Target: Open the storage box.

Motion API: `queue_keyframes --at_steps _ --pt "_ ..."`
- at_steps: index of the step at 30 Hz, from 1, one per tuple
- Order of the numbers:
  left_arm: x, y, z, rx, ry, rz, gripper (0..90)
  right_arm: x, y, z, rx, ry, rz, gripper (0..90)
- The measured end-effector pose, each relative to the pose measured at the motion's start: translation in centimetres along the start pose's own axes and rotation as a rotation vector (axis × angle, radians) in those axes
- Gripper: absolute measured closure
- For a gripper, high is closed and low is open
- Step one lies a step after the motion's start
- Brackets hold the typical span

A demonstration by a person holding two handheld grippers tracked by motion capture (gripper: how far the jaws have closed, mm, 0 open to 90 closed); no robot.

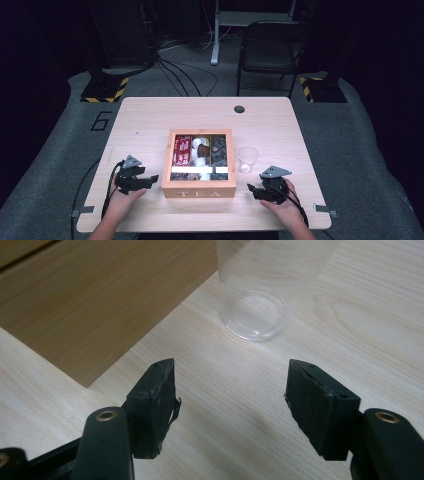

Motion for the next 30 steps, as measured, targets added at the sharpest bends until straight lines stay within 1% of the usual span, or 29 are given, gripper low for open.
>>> queue_keyframes --at_steps 1,2,3,4,5,6,8,10,11,15,17,18,21,22,23,25,26,27,29,30 --pt "0.1 0.0 -0.1 -0.001 -0.007 -0.011 31.4 0.1 0.1 -0.1 -0.002 -0.006 0.003 36.5" --pt "0.2 -0.1 -0.1 -0.006 -0.003 -0.007 31.4 0.2 0.2 -0.3 0.008 -0.015 0.001 36.7" --pt "0.3 -0.1 -0.1 -0.005 -0.002 -0.006 31.4 0.3 0.3 -0.4 0.011 -0.013 0.001 36.8" --pt "0.3 -0.2 -0.1 0.002 -0.008 -0.011 31.4 0.3 0.5 -0.5 0.009 -0.023 -0.006 37.2" --pt "0.5 -0.3 -0.2 0.002 -0.006 -0.003 31.4 0.5 0.6 -0.6 0.005 -0.023 -0.002 37.4" --pt "0.6 -0.5 -0.3 0.007 -0.018 -0.005 31.5 0.7 0.6 -0.7 0.013 -0.022 -0.01 37.6" --pt "1.0 -0.7 -0.5 0.01 -0.017 0.002 31.8 1.0 0.8 -1.2 0.003 -0.042 -0.016 38.5" --pt "1.2 -0.9 -0.7 0.018 -0.034 0.007 31.9 1.5 0.8 -1.7 0.005 -0.064 -0.015 38.9" --pt "1.3 -0.9 -0.7 0.013 -0.03 0.009 32.1 1.7 0.9 -1.9 -0.007 -0.071 -0.015 39.4" --pt "1.6 -0.9 -0.8 0.02 -0.032 0.012 33.5 2.5 0.8 -2.6 -0.019 -0.09 -0.013 41.6" --pt "1.9 -1.3 -1.1 0.07 -0.05 0.061 33.7 2.7 0.7 -2.8 -0.026 -0.101 -0.008 42.2" --pt "2.0 -1.3 -1.2 0.075 -0.062 0.068 33.7 2.9 0.7 -2.9 -0.041 -0.107 -0.016 42.7" --pt "2.2 -1.5 -1.4 0.064 -0.06 0.068 34.1 3.3 0.8 -2.8 -0.029 -0.096 -0.019 43.2" --pt "2.2 -1.6 -1.5 0.062 -0.071 0.063 34.1 3.3 0.8 -2.8 -0.029 -0.096 -0.019 43.2" --pt "2.3 -1.7 -1.5 0.05 -0.061 0.069 34.1 3.5 0.7 -3.0 -0.027 -0.098 -0.017 43.8" --pt "2.4 -1.7 -1.5 0.045 -0.062 0.063 34.6 3.6 0.7 -3.1 -0.031 -0.099 -0.015 44.1" --pt "2.4 -1.7 -1.6 0.036 -0.072 0.055 34.6 3.8 0.7 -3.1 -0.034 -0.102 -0.017 44.5" --pt "2.7 -1.9 -1.6 0.03 -0.06 0.052 35.0 4.2 0.7 -3.3 -0.009 -0.104 0.0 45.4" --pt "2.8 -2.0 -1.7 0.025 -0.066 0.048 35.7 4.5 0.9 -3.6 -0.002 -0.099 0.001 46.4" --pt "2.9 -2.0 -1.7 0.015 -0.059 0.051 36.1 4.7 1.0 -3.8 -0.008 -0.103 -0.002 46.8"
Point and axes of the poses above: each handheld gripper's, and its own axes: x roughly backward along the jaws, z roughly out of its underside, y roughly to its left, the point moved 9 cm from there along -x, roughly forward along the jaws, and after that the axes turned 3 degrees about x, right-handed, at the moved point
